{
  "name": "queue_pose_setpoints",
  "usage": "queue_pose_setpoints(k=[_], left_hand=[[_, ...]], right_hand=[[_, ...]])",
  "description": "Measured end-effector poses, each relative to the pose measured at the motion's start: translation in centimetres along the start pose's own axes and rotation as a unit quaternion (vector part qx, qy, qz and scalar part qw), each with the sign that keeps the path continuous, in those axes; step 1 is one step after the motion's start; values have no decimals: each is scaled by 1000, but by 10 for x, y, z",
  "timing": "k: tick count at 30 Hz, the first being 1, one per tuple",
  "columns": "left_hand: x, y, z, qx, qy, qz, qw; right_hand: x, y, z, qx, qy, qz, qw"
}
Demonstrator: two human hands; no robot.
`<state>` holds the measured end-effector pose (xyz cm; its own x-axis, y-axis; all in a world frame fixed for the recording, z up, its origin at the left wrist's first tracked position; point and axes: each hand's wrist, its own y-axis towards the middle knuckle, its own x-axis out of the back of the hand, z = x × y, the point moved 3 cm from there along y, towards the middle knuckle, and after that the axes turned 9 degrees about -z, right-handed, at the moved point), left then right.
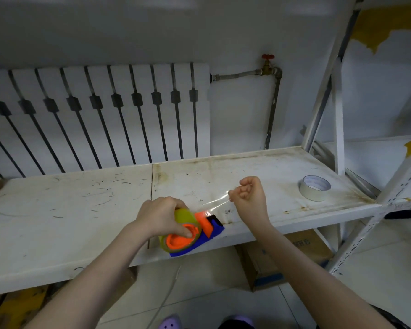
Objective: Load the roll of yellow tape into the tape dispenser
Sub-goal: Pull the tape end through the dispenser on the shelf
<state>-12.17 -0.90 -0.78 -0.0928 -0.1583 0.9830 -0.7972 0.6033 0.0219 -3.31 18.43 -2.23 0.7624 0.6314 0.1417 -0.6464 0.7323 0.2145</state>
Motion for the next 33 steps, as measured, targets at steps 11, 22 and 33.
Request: queue_pose_setpoints(k=[11, 22, 33], left_hand=[[-1, 11, 19, -22, 103, -32, 994], [-18, 19, -36, -119, 92, -101, 984], [-25, 31, -32, -71, 45, -107, 991]], right_hand=[[-22, -3, -54, -171, -32, 34, 984], [-29, -6, -73, -168, -40, 0, 985], [-25, -2, -65, -160, -20, 14, 987]])
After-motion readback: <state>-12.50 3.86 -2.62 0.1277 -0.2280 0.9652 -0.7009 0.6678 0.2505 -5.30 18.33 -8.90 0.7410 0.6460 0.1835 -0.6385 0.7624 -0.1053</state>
